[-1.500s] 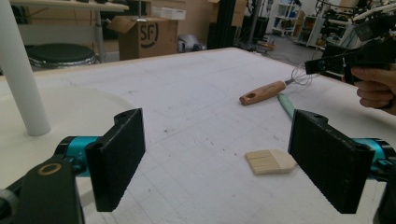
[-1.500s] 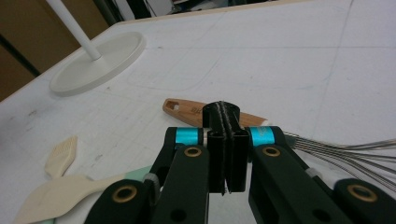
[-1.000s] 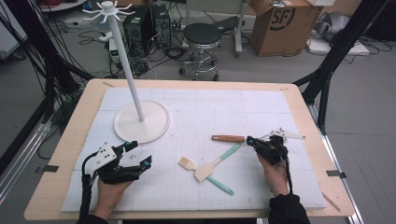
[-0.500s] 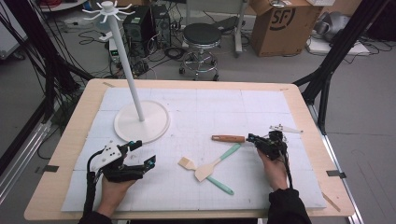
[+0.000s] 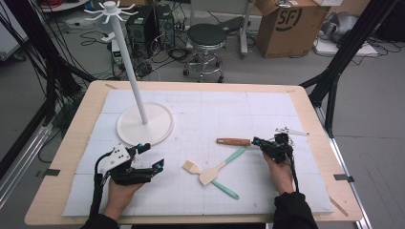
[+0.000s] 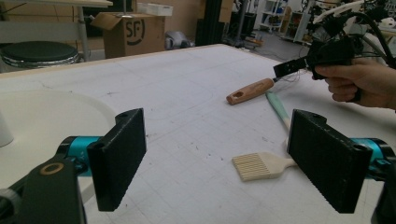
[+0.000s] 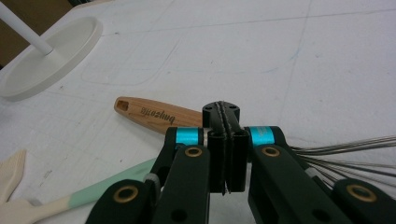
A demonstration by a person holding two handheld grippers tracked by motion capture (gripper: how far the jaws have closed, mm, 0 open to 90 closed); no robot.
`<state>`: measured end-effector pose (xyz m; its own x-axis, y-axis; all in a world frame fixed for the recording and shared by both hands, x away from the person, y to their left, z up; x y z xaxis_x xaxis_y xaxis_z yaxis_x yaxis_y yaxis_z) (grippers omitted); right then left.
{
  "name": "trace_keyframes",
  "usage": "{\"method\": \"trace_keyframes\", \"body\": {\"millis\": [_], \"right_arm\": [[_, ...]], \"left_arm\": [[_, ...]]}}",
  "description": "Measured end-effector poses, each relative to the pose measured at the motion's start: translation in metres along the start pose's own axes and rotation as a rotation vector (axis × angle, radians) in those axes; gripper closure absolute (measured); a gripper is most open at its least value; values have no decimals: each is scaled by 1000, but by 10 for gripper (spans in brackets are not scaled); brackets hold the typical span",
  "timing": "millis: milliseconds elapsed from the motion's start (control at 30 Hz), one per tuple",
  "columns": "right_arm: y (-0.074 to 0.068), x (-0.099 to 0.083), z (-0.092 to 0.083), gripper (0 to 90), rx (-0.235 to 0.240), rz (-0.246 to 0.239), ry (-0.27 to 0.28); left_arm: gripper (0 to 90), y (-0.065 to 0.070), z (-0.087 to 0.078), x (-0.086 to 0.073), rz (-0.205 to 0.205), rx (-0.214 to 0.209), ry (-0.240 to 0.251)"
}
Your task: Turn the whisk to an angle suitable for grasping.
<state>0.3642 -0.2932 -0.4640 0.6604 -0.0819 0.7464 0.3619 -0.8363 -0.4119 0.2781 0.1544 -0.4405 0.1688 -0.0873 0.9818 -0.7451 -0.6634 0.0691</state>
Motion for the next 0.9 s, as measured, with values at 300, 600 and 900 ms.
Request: {"method": "trace_keyframes", "body": {"millis": [300,600,900], "right_arm": [[2,0,1,900,3,18,1],[0,1,-1,900,8,7,10],[-1,1,1,900,9,3,12]], "left_arm": [[205,-2,-2,-2,-5,9,-2],[207,0,-1,-3,-3,10,-12],[212,-1,-2,-5,-3,9,-15]]}}
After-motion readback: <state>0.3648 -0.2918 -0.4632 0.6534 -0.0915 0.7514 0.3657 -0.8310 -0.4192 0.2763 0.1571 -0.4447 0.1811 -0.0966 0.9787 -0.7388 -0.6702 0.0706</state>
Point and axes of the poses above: each handheld gripper's, and its own axes: z roughly forward along the jaws, x roughly out of its top, y roughly to its right, the point moved 3 cm from there along z, roughly forward along the jaws, and after that the axes turned 4 degrees about z, right-handed, at the moved point
